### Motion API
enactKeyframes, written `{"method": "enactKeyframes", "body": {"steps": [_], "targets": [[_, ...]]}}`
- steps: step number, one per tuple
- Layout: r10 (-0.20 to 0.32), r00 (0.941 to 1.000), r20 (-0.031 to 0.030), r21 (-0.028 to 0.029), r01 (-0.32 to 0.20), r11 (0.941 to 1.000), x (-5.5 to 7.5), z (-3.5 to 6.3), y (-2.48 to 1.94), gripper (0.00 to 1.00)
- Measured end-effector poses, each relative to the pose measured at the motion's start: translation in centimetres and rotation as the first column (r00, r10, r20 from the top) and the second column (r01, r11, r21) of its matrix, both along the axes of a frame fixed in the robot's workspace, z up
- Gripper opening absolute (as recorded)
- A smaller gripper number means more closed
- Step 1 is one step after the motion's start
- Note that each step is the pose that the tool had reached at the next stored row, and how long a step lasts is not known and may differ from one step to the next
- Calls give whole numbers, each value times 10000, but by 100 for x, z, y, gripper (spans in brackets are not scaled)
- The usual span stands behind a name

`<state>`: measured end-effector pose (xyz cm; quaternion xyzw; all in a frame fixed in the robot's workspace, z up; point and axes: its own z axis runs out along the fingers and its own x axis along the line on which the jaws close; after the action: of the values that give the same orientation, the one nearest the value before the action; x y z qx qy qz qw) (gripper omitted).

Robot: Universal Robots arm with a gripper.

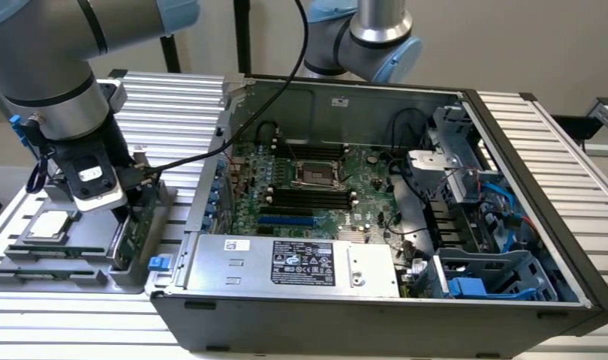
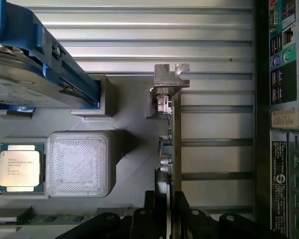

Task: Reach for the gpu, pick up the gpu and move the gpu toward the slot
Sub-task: 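Pick up the gpu and move the gpu toward the slot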

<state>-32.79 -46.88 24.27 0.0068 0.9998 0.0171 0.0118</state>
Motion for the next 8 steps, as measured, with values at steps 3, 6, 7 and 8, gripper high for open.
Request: {"method": "enactKeyframes", "body": {"steps": [3,6,7,8], "targets": [[0,10000,-1,-1,0,10000,1,1,0,28],[0,10000,-1,-1,0,10000,1,1,0,26],[0,10000,-1,-1,0,10000,1,1,0,26],[0,10000,-1,-1,0,10000,1,1,0,26]]}}
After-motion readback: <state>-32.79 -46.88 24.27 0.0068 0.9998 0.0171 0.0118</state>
